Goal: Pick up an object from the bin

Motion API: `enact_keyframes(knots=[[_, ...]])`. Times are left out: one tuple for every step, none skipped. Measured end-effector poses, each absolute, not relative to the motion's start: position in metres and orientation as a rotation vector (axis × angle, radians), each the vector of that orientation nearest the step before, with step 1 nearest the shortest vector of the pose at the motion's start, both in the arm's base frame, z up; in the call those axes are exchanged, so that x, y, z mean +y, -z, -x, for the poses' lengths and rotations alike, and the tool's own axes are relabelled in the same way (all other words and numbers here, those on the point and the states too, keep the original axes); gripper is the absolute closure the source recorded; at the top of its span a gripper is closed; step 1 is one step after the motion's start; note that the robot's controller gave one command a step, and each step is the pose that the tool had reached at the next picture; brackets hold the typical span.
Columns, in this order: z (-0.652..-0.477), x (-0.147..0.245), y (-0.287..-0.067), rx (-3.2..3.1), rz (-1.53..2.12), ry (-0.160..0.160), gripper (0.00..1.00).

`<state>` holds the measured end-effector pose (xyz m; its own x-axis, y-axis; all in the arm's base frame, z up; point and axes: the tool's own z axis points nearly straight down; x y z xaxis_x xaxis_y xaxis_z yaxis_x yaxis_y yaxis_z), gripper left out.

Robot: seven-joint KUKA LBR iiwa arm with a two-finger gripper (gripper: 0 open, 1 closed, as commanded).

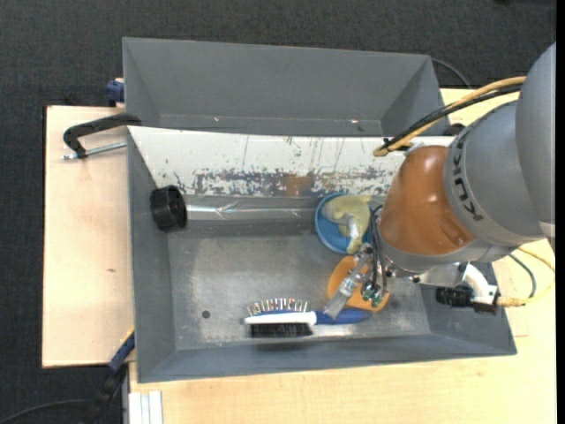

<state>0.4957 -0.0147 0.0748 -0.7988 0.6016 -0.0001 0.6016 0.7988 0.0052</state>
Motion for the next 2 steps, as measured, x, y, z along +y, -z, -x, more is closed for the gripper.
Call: enact_keyframes(knots=[[-0.4975, -0.0141, -0.1806, 2.973, -0.99, -0.005, 1.0], [-0.4988, -0.0134, -0.1894, 2.977, -0.988, -0.004, 1.0]])
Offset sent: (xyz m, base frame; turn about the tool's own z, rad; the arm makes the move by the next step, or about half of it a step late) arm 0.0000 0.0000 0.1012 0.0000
